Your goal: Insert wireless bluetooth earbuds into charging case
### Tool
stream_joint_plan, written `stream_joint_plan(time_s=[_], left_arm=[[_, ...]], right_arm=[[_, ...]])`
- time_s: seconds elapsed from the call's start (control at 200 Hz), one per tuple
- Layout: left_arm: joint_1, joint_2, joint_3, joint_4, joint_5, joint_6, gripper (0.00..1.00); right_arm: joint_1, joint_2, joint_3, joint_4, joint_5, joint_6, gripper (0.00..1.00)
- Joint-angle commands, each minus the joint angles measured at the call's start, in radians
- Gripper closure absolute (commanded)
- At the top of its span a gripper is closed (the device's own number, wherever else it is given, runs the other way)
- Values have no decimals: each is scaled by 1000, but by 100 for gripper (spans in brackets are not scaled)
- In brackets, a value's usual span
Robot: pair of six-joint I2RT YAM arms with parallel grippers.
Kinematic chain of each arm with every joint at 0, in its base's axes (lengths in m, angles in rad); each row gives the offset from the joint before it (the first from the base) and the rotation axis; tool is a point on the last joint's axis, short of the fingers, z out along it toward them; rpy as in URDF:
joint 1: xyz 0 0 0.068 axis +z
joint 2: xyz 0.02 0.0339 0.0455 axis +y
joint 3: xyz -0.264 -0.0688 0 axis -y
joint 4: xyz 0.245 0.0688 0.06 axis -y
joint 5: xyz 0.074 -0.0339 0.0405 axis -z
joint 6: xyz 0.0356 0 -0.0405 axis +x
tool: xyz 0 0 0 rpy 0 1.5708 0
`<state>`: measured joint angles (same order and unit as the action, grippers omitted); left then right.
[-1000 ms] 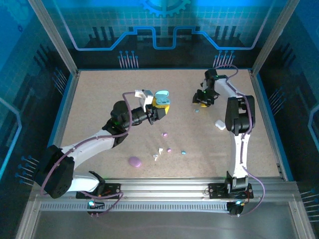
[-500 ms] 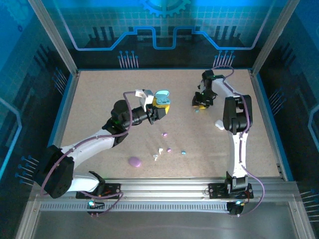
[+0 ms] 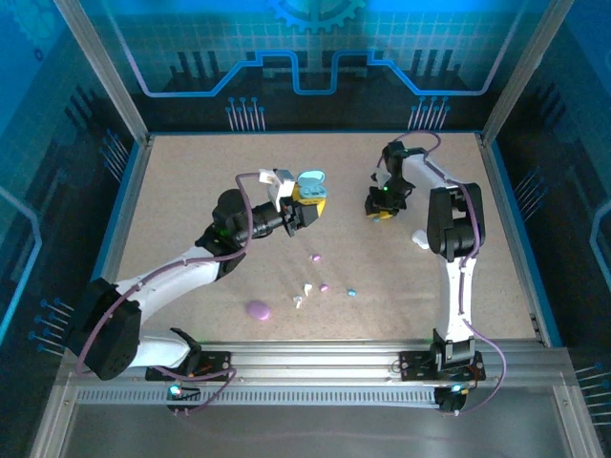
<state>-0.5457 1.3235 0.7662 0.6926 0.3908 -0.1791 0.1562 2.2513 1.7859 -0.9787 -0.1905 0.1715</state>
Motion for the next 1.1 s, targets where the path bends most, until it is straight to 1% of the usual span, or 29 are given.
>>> stream_joint_plan(time_s=[0.0, 0.095, 0.225, 0.33, 0.435, 0.48, 0.55, 0.61, 0.665, 0.845, 1.096], left_arm=[[7, 13, 35, 20, 29, -2, 66], [7, 11, 32, 21, 29, -6, 66], [6, 9, 27, 22, 29, -10, 66], [6, 8, 25, 22, 29, -11, 66], [7, 7, 27, 25, 31, -11, 66], [7, 2, 25, 22, 29, -11, 66], [6, -4, 25, 19, 26, -10, 66], [7, -9, 21, 18, 25, -9, 66], [6, -14, 19, 17, 23, -10, 66], [7, -24, 13, 14, 24, -13, 66], [6, -34, 10, 9, 20, -13, 66]], right_arm=[[28, -45, -23, -58, -50, -39, 65], [39, -56, -30, -76, -60, -54, 65], [50, -81, -65, -72, -140, -64, 65], [62, -109, -94, -40, -222, -83, 63], [62, -144, -108, -1, -280, -70, 63], [57, -154, -104, 8, -259, -57, 63], [57, -157, -89, 18, -174, -42, 64], [56, -139, -61, 12, -105, -39, 65], [56, -109, -30, 2, -73, -45, 64], [57, -12, 48, -33, -94, -55, 64], [49, 4, -7, -12, -82, -68, 62]])
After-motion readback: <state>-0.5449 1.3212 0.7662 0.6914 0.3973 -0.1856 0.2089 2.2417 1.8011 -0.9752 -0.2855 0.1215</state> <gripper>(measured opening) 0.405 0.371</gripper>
